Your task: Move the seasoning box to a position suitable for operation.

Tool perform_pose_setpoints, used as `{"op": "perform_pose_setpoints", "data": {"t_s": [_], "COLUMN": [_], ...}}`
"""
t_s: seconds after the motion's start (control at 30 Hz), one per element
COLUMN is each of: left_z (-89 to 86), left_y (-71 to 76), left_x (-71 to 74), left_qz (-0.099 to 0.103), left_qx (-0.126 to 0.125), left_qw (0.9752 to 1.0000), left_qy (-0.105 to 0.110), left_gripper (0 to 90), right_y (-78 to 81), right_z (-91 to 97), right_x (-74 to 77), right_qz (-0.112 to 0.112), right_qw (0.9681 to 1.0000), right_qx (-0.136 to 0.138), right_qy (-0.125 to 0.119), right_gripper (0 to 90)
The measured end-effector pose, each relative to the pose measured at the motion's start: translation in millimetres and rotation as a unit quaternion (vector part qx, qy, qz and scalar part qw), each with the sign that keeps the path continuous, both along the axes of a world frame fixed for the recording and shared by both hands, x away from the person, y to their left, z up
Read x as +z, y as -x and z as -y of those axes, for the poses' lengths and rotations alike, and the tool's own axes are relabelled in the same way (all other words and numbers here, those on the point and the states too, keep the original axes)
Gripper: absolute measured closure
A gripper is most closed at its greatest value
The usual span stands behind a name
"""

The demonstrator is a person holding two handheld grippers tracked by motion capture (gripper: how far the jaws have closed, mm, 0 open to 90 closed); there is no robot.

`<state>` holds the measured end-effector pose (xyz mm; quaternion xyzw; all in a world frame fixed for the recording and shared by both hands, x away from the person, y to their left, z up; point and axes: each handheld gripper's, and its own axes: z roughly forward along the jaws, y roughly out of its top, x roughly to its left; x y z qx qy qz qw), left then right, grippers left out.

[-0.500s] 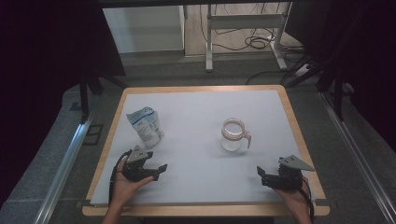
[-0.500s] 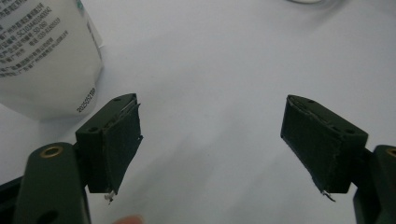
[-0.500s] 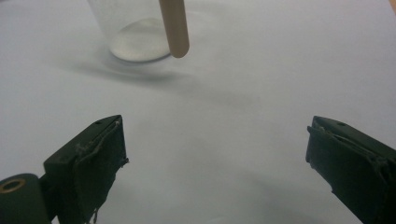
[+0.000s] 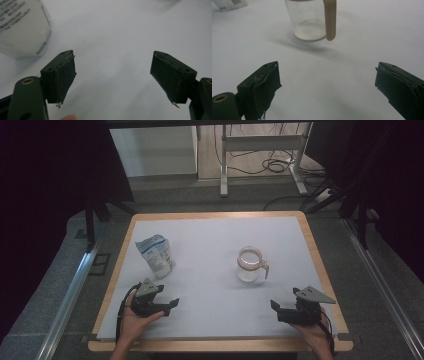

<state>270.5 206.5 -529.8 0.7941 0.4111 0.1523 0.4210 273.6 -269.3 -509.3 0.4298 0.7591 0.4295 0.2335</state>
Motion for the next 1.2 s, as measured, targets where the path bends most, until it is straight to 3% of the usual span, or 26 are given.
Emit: {"op": "perform_pose_setpoints", "data": {"t_s": [0.17, 0.57, 0.87, 1.2], "left_z": [1.9, 5.9, 1.4, 2.5], "left_y": [1.0, 0.9, 1.8, 1.7], "left_x": [1.3, -4.0, -2.7, -4.6], "left_qz": [-0.001, -0.009, -0.007, -0.010], "left_qx": [-0.006, -0.017, -0.011, -0.016], "left_qw": [1.0000, 0.9998, 0.9999, 0.9998], "left_qy": [0.000, -0.002, 0.007, 0.004], "left_gripper": [20.5, 20.4, 20.3, 20.3], "right_y": [-7.7, -50.9, -75.2, -99.6], "right_z": [-5.3, -28.6, -50.1, -76.9], "right_x": [9.0, 41.0, 40.5, 40.0], "right_qz": [0.000, 0.003, -0.012, -0.020], "right_qw": [0.9999, 0.9995, 0.9988, 0.9975], "right_qx": [0.011, 0.028, 0.046, 0.066], "right_qy": [-0.012, -0.015, 0.010, 0.017], "right_gripper": [6.7, 6.7, 6.6, 6.3]}}
